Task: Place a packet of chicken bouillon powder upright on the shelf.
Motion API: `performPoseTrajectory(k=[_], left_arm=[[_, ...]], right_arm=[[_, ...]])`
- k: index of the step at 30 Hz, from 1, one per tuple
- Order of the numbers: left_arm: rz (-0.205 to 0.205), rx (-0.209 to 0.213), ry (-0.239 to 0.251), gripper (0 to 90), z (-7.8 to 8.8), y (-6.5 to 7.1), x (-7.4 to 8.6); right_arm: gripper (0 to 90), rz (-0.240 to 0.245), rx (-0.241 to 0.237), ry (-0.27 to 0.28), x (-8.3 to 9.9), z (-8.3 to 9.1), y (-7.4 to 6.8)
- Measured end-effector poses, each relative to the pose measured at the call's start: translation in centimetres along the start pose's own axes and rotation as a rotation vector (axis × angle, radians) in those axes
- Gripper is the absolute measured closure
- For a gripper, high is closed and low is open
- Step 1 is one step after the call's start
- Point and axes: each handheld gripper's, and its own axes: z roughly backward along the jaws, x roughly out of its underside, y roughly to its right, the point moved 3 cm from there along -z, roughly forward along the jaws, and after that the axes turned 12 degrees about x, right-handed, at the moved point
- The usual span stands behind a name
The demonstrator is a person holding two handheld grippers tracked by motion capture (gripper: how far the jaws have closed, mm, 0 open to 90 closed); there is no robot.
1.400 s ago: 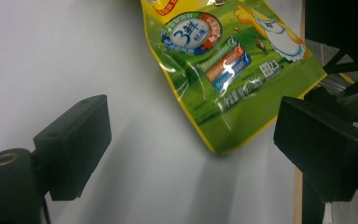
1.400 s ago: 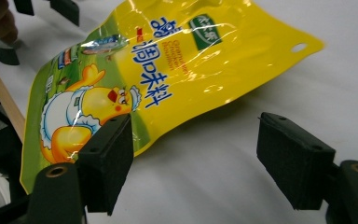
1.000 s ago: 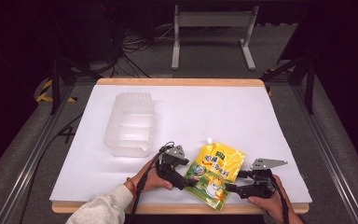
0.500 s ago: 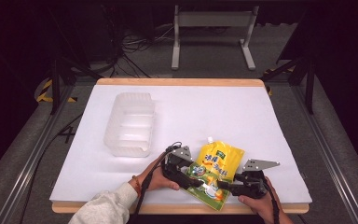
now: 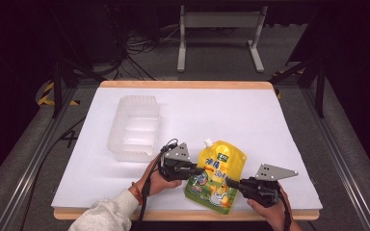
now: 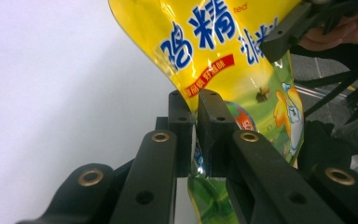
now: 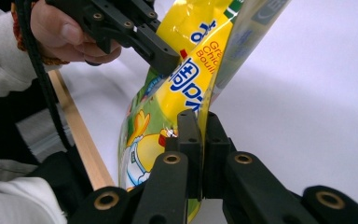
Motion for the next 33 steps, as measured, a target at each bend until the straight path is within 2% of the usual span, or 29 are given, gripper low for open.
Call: performPoseTrajectory(k=[1, 3, 6, 9, 14, 16, 19, 25, 27, 28, 29, 30, 33], left_arm=[[-0.004, -0.012, 0.009, 85.2, 0.3, 0.1, -0.2], [-0.014, -0.033, 0.033, 87.4, 1.1, 0.2, -0.5], [-0.032, -0.055, 0.038, 88.3, 1.7, 0.2, -0.9], [-0.059, -0.106, 0.050, 88.2, 2.5, 0.5, -1.4], [-0.076, -0.177, 0.079, 88.4, 4.2, 0.4, -2.0], [-0.075, -0.203, 0.092, 88.4, 5.0, 0.2, -2.1], [-0.085, -0.250, 0.106, 88.3, 6.5, -0.1, -2.2], [-0.077, -0.319, 0.180, 88.3, 10.0, -0.7, -2.4], [-0.090, -0.356, 0.178, 88.3, 11.1, -0.9, -2.3], [-0.090, -0.356, 0.178, 88.3, 11.1, -0.9, -2.3], [-0.083, -0.366, 0.193, 88.3, 11.7, -1.0, -2.2], [-0.081, -0.380, 0.196, 88.3, 12.3, -1.2, -2.0], [-0.073, -0.421, 0.216, 88.3, 13.7, -1.6, -1.6]], right_arm=[[89.4, 0.015, 0.014, 0.007, -0.4, 0.1, -0.2], [89.7, 0.032, 0.013, 0.040, -1.1, 0.3, -0.5], [89.7, 0.042, 0.019, 0.068, -1.9, 0.5, -0.6], [89.7, 0.081, 0.038, 0.096, -3.1, 0.6, -1.0], [89.7, 0.137, 0.056, 0.132, -5.0, -0.1, -1.7], [89.7, 0.164, 0.066, 0.143, -5.8, -0.6, -1.9], [89.7, 0.172, 0.054, 0.164, -7.1, -1.5, -2.2], [89.8, 0.232, 0.049, 0.201, -10.8, -3.5, -3.0], [89.7, 0.240, 0.041, 0.206, -11.8, -4.2, -3.3], [89.3, 0.252, 0.037, 0.211, -12.4, -4.6, -3.5], [89.3, 0.252, 0.037, 0.211, -12.4, -4.6, -3.5], [89.2, 0.267, 0.021, 0.217, -13.7, -5.7, -4.1], [89.4, 0.289, 0.025, 0.223, -14.7, -6.6, -4.5]])
